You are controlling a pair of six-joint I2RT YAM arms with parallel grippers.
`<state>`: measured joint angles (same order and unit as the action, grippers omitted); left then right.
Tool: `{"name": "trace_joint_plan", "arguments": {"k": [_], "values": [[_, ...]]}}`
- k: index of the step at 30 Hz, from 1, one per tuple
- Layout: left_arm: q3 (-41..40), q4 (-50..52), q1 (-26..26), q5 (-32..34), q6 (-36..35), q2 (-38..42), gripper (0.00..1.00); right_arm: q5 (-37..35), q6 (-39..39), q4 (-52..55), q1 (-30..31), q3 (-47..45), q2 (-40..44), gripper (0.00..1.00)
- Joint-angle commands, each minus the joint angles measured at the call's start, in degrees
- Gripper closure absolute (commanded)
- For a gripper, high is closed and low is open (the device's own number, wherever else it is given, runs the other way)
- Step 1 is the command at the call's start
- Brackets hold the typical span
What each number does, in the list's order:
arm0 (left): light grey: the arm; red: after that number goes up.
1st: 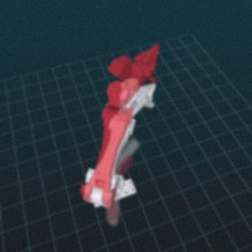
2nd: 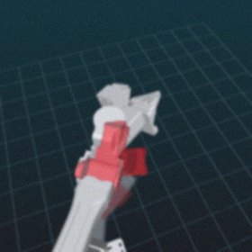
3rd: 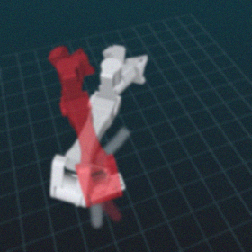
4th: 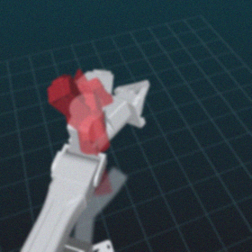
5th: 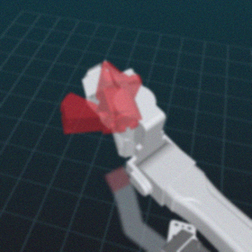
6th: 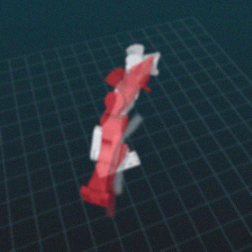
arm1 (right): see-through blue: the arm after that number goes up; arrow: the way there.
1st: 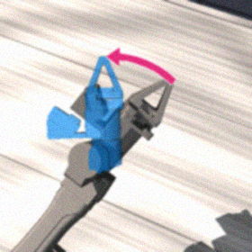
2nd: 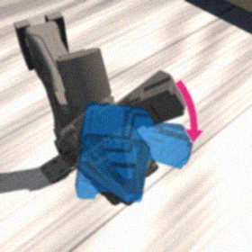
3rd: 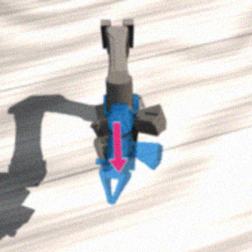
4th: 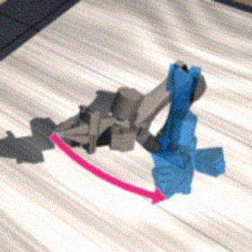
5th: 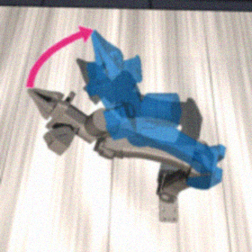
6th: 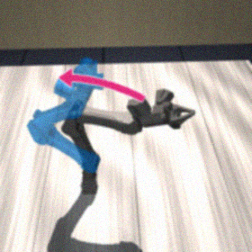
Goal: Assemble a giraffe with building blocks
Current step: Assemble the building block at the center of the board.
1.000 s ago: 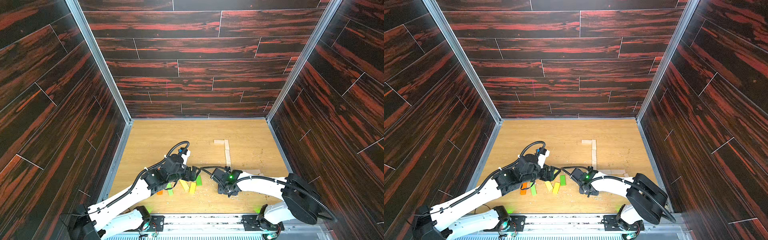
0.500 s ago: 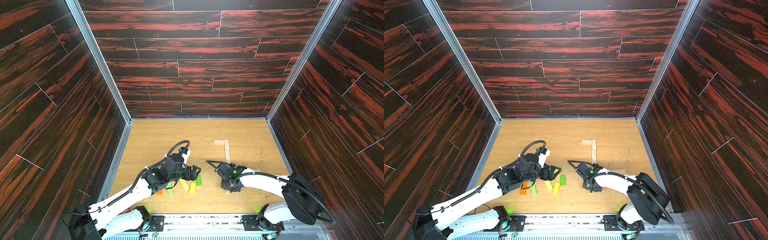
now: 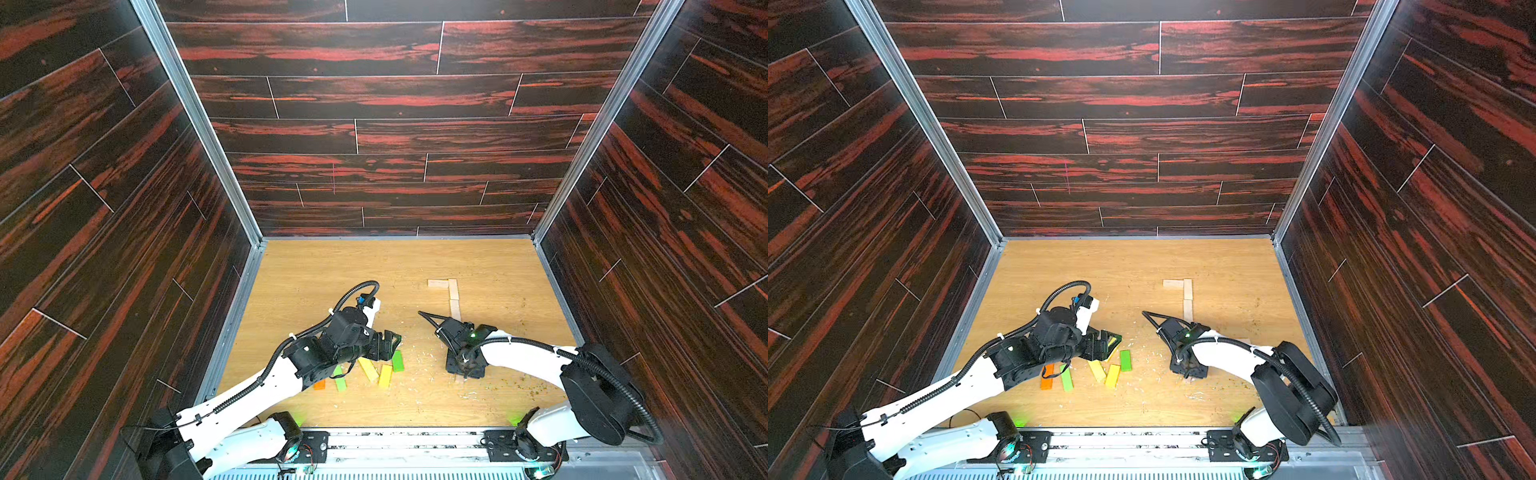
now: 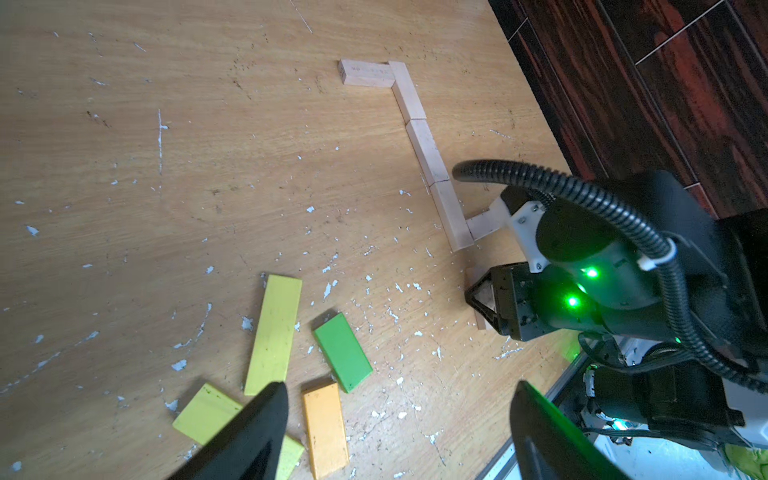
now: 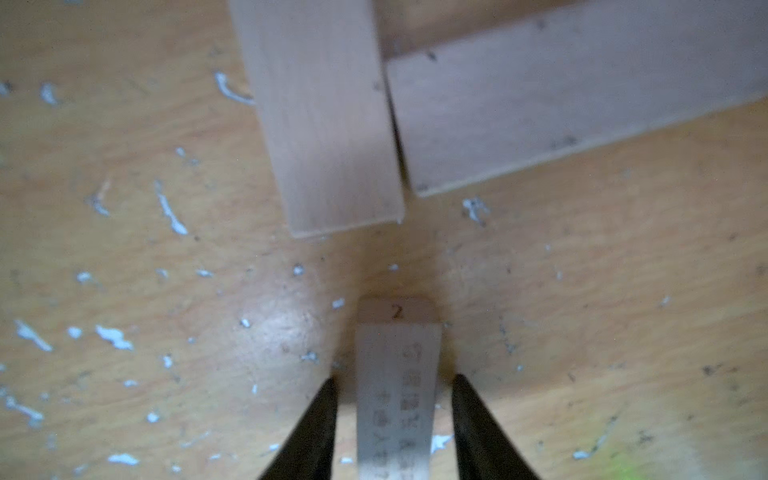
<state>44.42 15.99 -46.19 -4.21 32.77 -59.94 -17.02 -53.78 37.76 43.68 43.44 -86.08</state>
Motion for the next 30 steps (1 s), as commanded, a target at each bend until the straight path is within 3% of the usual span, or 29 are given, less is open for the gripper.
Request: {"name": "trace_joint_plan", "arguments": {"k": [1, 4, 9, 13, 30], "values": [[0.88, 0.36, -0.17, 1.01, -0.86, 1.06, 0.14, 0.66, 0.17, 1.48, -0.09, 1.21, -1.98, 0.5], [0.93, 0.33, -0.17, 0.85, -0.87, 0.72, 0.14, 1.06, 0.12, 1.53, -0.24, 1.12, -2.02, 0.53], [1.03, 0.06, -0.14, 0.75, -0.92, 0.03, 0.14, 1.9, 0.68, 1.22, -0.88, 0.86, -2.25, 0.69], [1.1, 0.05, -0.14, 0.74, -1.04, -0.25, 0.14, 1.84, 1.56, 1.1, -1.56, 1.03, -2.32, 0.77], [1.19, -0.39, -0.11, 1.02, -1.28, -1.55, 0.14, 2.16, 5.8, 0.05, -5.52, 2.66, -4.4, 0.77]]}}
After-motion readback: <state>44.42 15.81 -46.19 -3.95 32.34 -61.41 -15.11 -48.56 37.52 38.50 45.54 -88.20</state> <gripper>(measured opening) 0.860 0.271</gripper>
